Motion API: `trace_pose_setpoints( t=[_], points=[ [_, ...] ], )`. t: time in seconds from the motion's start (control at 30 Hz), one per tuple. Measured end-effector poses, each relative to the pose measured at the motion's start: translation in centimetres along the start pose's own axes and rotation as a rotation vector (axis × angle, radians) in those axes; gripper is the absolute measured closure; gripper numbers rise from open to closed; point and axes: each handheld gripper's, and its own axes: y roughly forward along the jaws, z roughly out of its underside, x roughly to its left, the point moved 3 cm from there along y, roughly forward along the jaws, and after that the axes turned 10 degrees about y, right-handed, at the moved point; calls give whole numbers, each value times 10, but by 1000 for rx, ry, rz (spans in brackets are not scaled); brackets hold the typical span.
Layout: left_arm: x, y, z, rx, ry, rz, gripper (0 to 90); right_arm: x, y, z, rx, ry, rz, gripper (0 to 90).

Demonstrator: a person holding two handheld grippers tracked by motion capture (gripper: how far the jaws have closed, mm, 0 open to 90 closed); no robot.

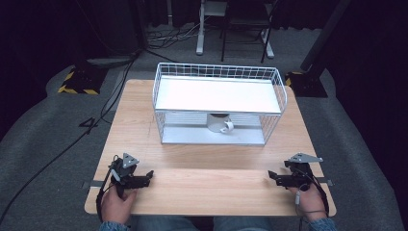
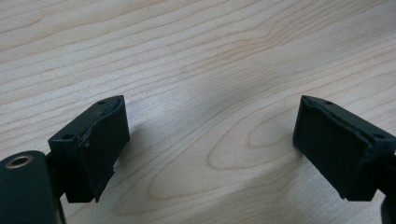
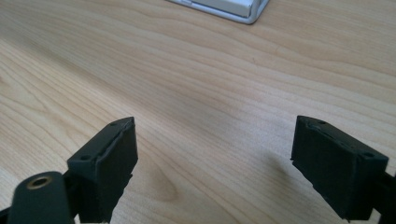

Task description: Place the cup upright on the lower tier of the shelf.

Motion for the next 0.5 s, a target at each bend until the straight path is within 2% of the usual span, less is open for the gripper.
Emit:
trace_pose_setpoints(
  t=[0.23,0.33,0.5],
  points=[
    [0,0,0,0,0,0,110,0,6,7,20,-35,28,130],
    [0,0,0,0,0,0,110,0,10,11,-25,-48,28,54],
    [0,0,0,1,0,1,110,-1,10,12,-20,-50,31,38]
  ],
)
